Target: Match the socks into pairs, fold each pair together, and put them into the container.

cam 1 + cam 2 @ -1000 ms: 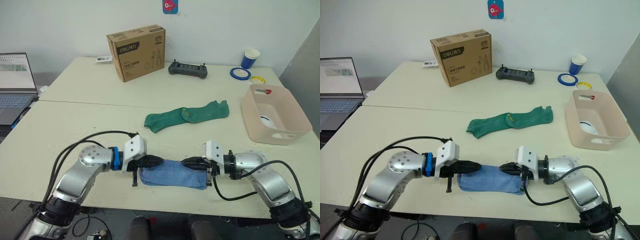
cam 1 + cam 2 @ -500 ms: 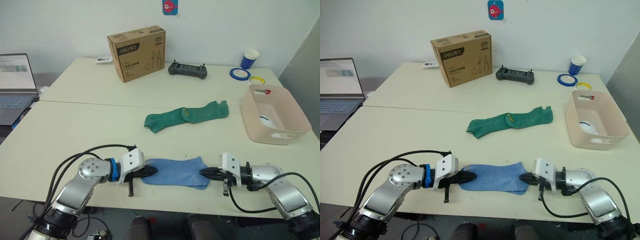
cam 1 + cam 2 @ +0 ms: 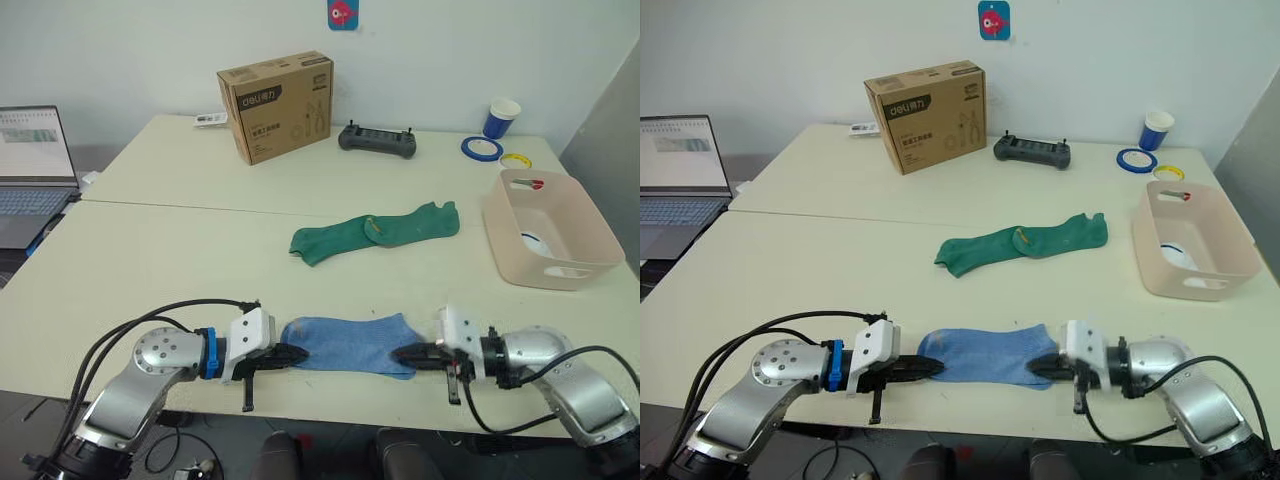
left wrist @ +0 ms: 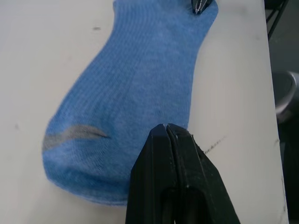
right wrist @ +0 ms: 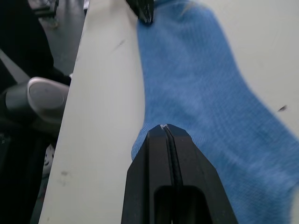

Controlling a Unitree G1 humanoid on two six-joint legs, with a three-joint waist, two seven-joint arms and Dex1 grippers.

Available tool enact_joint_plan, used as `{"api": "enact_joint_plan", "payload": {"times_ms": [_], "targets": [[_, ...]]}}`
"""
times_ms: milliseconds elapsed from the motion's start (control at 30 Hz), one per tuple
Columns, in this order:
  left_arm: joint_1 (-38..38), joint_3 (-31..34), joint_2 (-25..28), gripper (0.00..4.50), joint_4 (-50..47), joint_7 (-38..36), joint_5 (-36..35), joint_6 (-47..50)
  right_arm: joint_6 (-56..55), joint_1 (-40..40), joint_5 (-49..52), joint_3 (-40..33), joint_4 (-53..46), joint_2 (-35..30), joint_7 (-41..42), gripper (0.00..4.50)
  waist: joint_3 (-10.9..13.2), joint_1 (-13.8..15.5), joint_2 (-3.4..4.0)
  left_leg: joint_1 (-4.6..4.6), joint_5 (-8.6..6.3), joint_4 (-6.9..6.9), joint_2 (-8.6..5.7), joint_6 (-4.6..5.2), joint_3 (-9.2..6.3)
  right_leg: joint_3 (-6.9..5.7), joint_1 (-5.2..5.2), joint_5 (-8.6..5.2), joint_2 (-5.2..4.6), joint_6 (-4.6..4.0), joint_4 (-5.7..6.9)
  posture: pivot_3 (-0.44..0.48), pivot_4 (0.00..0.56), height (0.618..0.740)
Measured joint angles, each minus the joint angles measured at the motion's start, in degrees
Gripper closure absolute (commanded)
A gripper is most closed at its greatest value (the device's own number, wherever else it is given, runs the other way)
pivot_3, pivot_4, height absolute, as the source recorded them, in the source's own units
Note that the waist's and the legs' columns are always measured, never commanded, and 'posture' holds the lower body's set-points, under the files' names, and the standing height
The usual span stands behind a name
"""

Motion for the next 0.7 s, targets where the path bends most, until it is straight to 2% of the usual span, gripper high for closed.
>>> {"api": "enact_joint_plan", "payload": {"times_ms": [167,367,533,700], "targets": [[-0.70,-0.26,0.25,4.50,1.46,1.13,2.22,-1.27,-3.92,0.74,-0.19,-0.78,2.77,-2.66,1.91,4.48,0.00,0.02,0.00,0.01,0.00,0.00,0.00,0.00,0.02,0.01,0.01,-0.01,0.00,-0.02,0.00,0.000,0.150,0.740],[0.30,0.70,0.51,4.50,1.13,0.53,-0.25,0.20,-5.36,0.67,0.59,-3.64,4.86,-4.38,3.05,4.48,0.00,-0.06,0.00,0.03,0.00,-0.01,0.01,0.00,0.01,0.00,0.00,0.00,0.01,0.00,0.03,0.000,0.150,0.740],[-4.27,4.79,-2.20,4.50,0.31,2.84,-7.01,6.44,0.21,-2.73,4.93,-5.23,0.79,-2.19,1.70,4.48,0.00,0.00,0.00,0.01,0.00,0.02,0.01,0.00,-0.04,-0.03,0.01,0.08,0.02,0.13,0.03,0.000,0.150,0.740],[-6.87,4.68,-3.74,4.50,1.52,5.64,-6.03,6.99,5.01,-6.83,6.13,-5.76,-0.24,3.80,-3.92,4.48,0.00,-0.14,0.00,0.01,0.00,-0.04,0.01,0.00,-0.04,-0.01,0.00,0.07,0.06,0.12,0.02,0.000,0.150,0.740]]}}
